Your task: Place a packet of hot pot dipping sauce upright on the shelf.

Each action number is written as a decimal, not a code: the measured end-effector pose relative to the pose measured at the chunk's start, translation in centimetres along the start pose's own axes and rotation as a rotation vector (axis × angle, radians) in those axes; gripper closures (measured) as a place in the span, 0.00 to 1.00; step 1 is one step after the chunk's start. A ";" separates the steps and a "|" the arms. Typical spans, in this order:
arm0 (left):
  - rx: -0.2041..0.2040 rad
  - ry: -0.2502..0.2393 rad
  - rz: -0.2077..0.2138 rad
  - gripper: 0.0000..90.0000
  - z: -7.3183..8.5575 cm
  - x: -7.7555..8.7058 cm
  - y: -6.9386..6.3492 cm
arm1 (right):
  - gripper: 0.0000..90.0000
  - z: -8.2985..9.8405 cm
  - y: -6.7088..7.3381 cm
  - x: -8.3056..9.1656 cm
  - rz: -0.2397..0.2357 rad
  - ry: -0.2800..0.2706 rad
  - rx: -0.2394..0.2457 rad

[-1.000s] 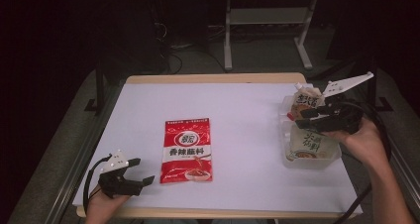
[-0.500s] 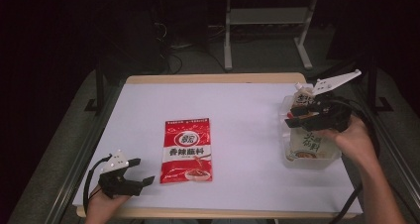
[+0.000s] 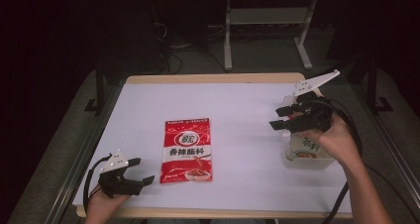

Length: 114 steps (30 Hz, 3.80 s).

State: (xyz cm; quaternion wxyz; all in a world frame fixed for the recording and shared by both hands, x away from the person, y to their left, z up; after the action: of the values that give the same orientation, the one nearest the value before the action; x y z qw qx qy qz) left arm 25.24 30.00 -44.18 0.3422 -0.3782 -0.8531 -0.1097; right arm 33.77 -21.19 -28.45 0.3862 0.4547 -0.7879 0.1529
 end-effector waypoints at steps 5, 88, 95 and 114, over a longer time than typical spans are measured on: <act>-0.008 0.002 0.002 0.17 -0.1 0.0 0.0 | 0.47 -0.6 0.5 -0.6 -0.013 0.006 0.003; -0.067 0.026 0.074 0.36 -1.2 -1.4 -1.6 | 0.28 -10.1 -0.7 -24.6 -0.054 0.251 -0.048; -0.073 0.039 0.084 0.36 -1.2 -1.8 -1.8 | 0.27 -9.8 -1.4 -25.9 -0.053 0.268 -0.090; -0.077 0.064 0.083 0.37 -1.1 -2.4 -1.8 | 0.33 -9.3 -2.7 -27.5 -0.124 0.285 -0.159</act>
State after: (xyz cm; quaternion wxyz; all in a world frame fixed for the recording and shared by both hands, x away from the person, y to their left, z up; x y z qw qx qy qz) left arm 25.68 26.90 -44.79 0.3588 -0.4226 -0.8204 -0.1402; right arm 48.31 -0.65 -43.17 0.5373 0.4440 -0.7054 0.1288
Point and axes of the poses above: each handheld gripper's, and its own axes: x roughly backward along the jaws, z roughly out of its underside, y roughly to its left, the point moved 1 cm from there along -x, roughly forward along the jaws, and after that the axes turned 5 degrees about y, right-handed, at the moved point
